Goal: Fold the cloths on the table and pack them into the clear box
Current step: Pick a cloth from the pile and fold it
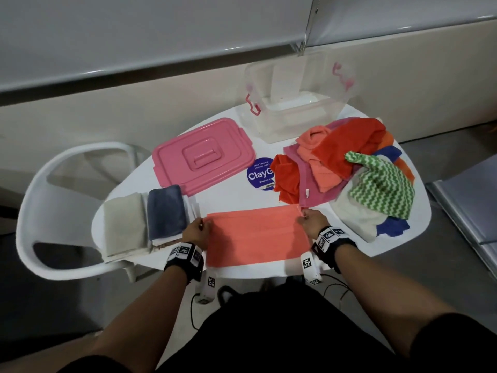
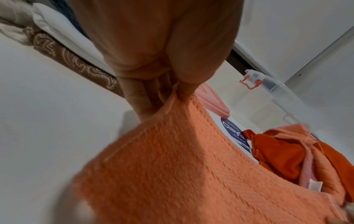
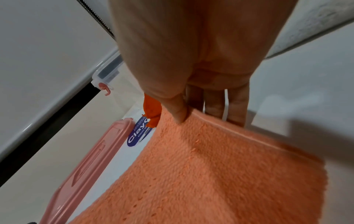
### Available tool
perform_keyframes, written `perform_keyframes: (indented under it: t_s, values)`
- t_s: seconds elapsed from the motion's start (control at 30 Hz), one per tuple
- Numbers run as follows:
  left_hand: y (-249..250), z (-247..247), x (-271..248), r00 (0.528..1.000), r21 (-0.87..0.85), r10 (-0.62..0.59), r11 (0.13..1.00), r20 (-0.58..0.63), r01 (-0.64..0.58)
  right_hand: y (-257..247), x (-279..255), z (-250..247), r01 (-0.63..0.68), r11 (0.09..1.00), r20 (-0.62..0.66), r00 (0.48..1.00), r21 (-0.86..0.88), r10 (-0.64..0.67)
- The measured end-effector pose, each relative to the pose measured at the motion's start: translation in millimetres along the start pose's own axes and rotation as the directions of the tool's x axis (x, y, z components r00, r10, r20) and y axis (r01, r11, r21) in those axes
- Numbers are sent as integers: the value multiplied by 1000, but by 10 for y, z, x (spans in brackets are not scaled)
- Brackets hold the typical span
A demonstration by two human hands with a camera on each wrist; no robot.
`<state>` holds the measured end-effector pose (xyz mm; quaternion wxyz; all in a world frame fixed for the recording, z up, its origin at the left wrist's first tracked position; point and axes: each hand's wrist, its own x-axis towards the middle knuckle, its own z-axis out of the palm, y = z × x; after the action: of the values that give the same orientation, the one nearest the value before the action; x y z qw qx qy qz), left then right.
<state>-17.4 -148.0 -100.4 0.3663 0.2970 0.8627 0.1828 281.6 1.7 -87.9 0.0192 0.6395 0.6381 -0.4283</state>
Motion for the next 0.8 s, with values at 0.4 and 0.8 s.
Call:
perform_keyframes:
  t_s: [0.4,0.8]
  values:
    - [163,147,134,994,2,-93,996,-57,94,15,179,53,-72,997,-75,995,20,73]
    - [267,232,-130,996,248,-16,968,-92,38,14,69,19,13,992,-176,984,-126,-36]
